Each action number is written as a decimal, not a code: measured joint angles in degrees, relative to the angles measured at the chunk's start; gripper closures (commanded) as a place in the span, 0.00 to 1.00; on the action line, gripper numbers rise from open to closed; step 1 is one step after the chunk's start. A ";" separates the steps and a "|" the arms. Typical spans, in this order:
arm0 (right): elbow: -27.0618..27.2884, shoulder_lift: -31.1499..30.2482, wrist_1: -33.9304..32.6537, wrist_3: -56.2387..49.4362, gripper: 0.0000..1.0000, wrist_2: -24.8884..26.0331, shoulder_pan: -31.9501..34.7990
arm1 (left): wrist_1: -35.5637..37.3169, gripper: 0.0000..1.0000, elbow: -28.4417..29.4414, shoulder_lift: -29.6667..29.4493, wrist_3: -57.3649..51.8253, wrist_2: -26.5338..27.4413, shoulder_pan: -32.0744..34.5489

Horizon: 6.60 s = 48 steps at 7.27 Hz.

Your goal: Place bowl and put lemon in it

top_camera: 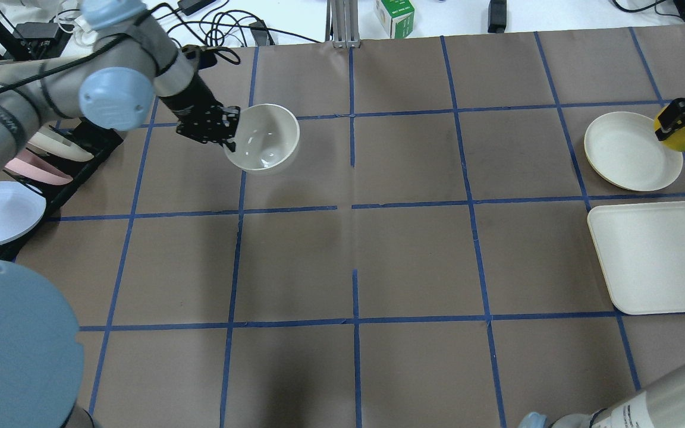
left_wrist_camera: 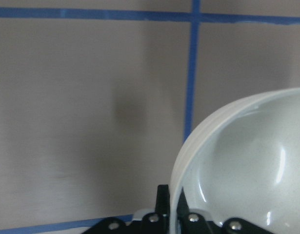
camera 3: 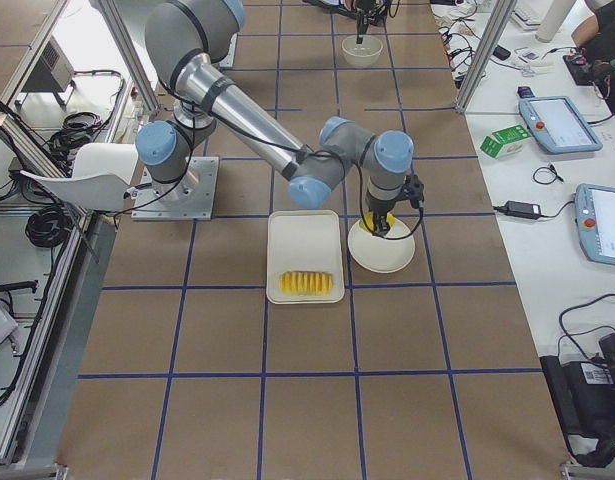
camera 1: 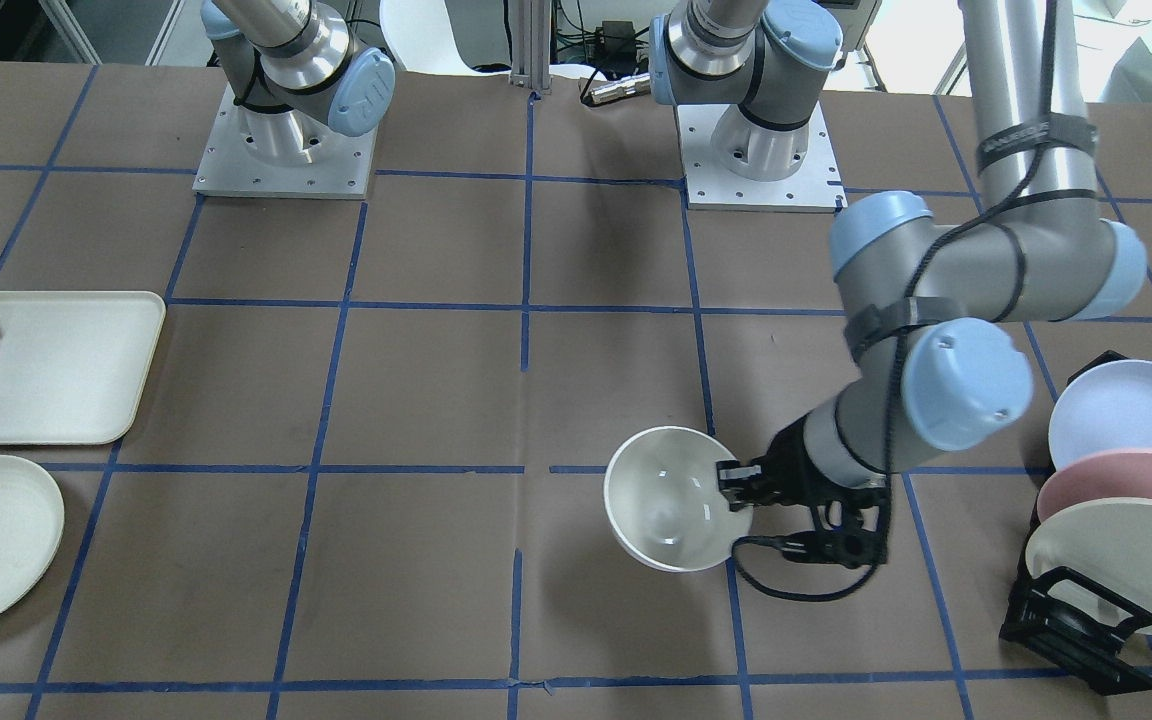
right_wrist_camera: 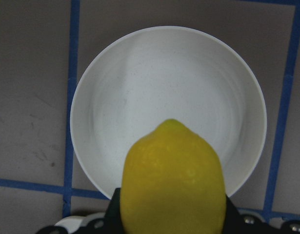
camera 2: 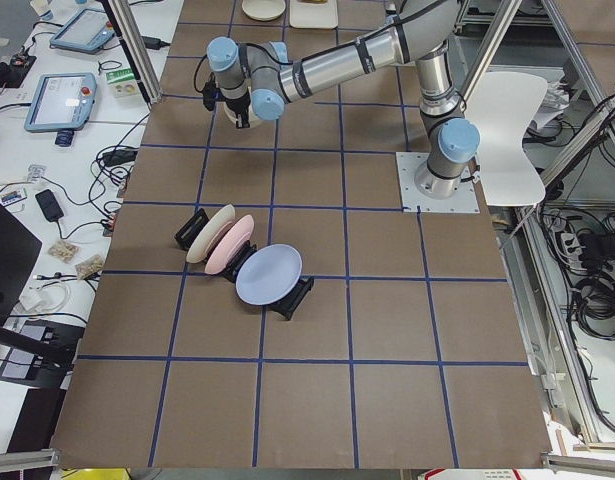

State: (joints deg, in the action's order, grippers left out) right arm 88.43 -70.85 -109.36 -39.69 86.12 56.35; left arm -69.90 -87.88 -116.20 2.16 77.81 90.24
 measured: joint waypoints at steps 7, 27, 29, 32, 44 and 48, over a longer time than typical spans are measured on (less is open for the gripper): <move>-14.66 -12.13 29.87 9.83 0.88 0.64 5.92 | 10.05 0.01 -7.56 -1.98 14.03 0.53 10.82; 4.90 10.46 -19.79 57.94 0.79 0.91 54.62 | -22.48 0.00 2.89 25.27 -9.25 10.80 -3.09; 6.54 10.92 -21.48 57.54 0.63 0.82 54.58 | -22.37 0.00 2.92 25.27 -9.20 10.71 -3.06; 6.78 11.07 -21.40 58.45 0.00 1.06 54.74 | -22.22 0.00 3.08 25.44 -9.21 11.00 -3.07; -11.84 -10.28 17.84 55.67 0.00 4.28 51.43 | -22.21 0.00 2.49 25.85 -7.63 10.09 -3.09; -11.46 -13.71 25.36 36.95 0.00 4.07 35.71 | -22.21 0.00 2.35 25.91 -7.61 10.15 -3.07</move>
State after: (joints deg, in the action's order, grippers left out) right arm 76.97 -84.57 -84.00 -2.73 90.19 92.05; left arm -92.11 -85.54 -90.30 -5.45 87.96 87.17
